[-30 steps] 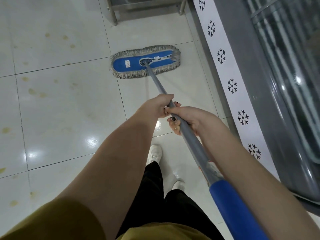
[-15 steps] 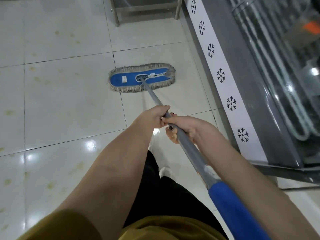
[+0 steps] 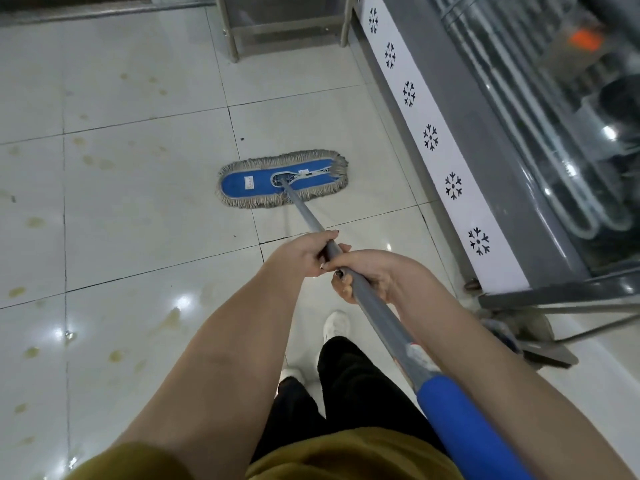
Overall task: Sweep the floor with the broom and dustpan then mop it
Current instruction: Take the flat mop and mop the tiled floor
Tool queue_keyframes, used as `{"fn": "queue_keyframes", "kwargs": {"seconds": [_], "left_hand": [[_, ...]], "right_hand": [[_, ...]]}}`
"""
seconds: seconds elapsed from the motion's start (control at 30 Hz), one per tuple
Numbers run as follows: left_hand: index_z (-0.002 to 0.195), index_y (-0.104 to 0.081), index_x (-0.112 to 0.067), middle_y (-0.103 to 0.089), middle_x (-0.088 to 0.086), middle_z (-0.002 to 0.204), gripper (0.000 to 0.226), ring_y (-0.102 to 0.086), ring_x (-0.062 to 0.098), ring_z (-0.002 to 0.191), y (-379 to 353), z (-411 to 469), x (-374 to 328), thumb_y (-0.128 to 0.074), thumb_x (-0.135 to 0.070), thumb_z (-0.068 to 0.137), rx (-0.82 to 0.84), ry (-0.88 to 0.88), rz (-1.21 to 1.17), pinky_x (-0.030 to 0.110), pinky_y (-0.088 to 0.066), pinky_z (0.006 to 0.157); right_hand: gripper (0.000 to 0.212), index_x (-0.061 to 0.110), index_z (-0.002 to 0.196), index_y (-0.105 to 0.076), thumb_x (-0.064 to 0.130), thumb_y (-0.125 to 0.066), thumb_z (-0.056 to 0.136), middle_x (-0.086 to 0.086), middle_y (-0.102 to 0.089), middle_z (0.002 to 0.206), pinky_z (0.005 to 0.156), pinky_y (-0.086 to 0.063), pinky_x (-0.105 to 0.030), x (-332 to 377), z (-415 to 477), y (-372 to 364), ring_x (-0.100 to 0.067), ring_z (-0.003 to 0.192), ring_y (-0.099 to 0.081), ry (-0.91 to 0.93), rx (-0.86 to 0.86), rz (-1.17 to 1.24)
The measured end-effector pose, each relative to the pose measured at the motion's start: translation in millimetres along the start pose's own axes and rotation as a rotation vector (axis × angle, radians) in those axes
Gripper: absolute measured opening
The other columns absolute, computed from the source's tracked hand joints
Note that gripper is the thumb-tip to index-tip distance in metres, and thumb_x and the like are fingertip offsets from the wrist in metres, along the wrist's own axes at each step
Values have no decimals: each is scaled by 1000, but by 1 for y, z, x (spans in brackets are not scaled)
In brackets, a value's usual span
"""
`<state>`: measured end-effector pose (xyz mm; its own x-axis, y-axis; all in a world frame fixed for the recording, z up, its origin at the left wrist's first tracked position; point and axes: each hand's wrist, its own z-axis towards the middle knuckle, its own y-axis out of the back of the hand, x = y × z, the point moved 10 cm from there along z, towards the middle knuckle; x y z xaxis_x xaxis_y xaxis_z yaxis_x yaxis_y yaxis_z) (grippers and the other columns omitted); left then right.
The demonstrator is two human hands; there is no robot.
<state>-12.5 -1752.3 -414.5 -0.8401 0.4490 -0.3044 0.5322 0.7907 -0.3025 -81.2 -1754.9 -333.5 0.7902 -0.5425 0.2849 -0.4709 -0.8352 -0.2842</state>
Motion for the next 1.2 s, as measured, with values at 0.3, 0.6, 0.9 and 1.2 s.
{"fn": "queue_keyframes", "kwargs": {"seconds": [0.3,0.6,0.9,1.2], "left_hand": [[77,-52,-4,-62,6,44,29,-61,15,38,22,-50,64,-48,-23,98,26,55,55,19,-49,36],[79,-51,-6,-62,6,44,25,-61,15,36,4,-85,129,-50,-23,97,36,67,83,20,-51,37],[82,-51,-1,-63,9,46,33,-62,17,37,-39,-103,230,-45,-29,99,25,89,105,20,-50,37],[83,-49,-2,-62,9,56,33,-61,16,49,-46,-104,273,-44,-30,99,-6,76,85,18,-50,38]], "right_hand": [[19,11,76,-43,5,-45,94,0,-41,36,30,-38,-12,-69,-24,-35,-4,25,-40,-36,-2,-6],[23,11,71,-40,9,-46,93,0,-42,35,31,-38,-11,-133,-56,-20,-6,26,-41,-91,19,-148],[18,10,77,-41,10,-47,94,0,-44,36,31,-39,-12,-224,-96,22,-5,27,-42,-126,54,-222],[27,12,70,-39,12,-44,96,0,-43,33,29,-37,-11,-266,-103,33,-6,23,-41,-171,53,-284]]}}
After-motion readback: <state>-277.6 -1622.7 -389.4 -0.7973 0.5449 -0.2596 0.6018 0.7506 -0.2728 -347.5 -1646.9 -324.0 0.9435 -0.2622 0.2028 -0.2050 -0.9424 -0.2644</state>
